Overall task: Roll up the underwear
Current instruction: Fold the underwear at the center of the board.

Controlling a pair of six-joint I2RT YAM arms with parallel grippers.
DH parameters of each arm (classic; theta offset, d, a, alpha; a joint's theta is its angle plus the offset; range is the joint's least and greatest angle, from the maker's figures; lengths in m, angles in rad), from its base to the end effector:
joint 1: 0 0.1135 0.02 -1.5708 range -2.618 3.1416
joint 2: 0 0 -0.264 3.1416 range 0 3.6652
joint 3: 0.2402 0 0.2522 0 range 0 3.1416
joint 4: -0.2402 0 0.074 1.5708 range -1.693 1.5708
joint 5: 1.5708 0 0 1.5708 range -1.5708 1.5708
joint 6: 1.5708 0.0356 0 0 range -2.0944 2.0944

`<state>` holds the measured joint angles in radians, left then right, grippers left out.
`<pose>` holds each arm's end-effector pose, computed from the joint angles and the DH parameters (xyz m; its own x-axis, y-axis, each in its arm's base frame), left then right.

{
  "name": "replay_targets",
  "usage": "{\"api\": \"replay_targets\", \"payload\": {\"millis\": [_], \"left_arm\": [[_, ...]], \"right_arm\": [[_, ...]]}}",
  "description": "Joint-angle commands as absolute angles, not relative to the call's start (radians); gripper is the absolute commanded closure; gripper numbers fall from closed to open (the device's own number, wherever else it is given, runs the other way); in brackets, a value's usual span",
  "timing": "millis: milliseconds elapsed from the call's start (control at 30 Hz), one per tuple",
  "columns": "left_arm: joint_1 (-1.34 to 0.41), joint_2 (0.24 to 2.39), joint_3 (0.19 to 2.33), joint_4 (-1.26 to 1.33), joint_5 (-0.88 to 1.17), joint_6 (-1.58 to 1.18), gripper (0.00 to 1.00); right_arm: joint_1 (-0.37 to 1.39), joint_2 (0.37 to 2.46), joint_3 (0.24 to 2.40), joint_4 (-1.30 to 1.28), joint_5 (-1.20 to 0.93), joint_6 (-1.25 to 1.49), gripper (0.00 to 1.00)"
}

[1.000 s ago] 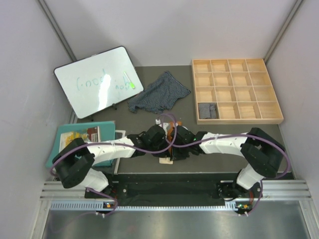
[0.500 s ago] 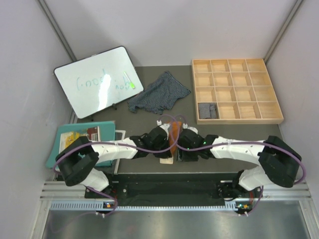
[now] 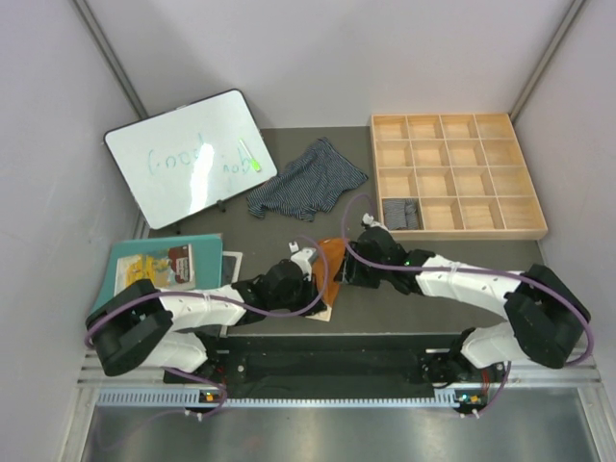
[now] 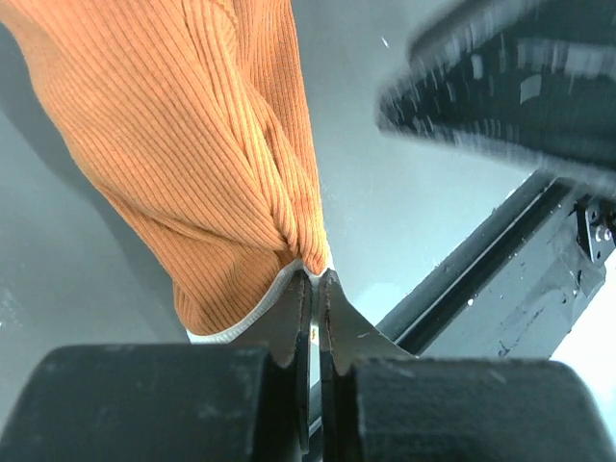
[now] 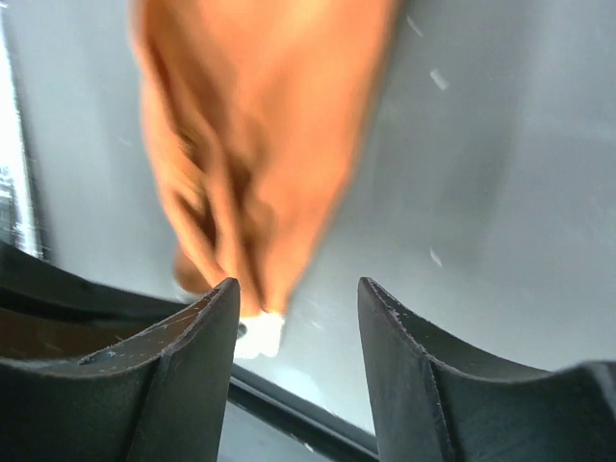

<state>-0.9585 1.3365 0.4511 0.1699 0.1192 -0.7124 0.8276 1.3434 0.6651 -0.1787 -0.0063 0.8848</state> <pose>0.1361 -0.2011 0.1469 -0.8502 0.0813 -0.5202 0.4075 0.7272 -0.5524 0.1762 0.1920 0.1809 -0.8959 0.1687 -0.4110 -0.0724 0.8573 0.5096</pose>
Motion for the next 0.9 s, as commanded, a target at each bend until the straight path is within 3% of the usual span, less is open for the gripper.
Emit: {"api": "replay_targets", "payload": {"millis": [0, 467, 600, 867], "left_arm": [[-0.966, 1.319, 0.373, 0.144, 0.13, -0.68, 1.0], [-0.966, 1.341, 0.377, 0.14, 0.121, -0.686, 1.0], [-0.966, 1.341, 0.37, 0.14, 0.121, -0.695, 1.0], [-0.966, 1.342, 0.365, 0.127, 0.133, -0.713, 1.0]], "right_arm": [[0.808, 1.422, 0.776, -0.045, -0.067, 0.822, 0.46], [0.808, 1.7, 0.933, 0.061, -0.189, 0.772, 0.44], [0.808, 1.709, 0.948, 0.064, -0.181, 0.761, 0.7], [0.808, 1.609, 0.913, 0.005, -0.103, 0.744, 0.92]]}}
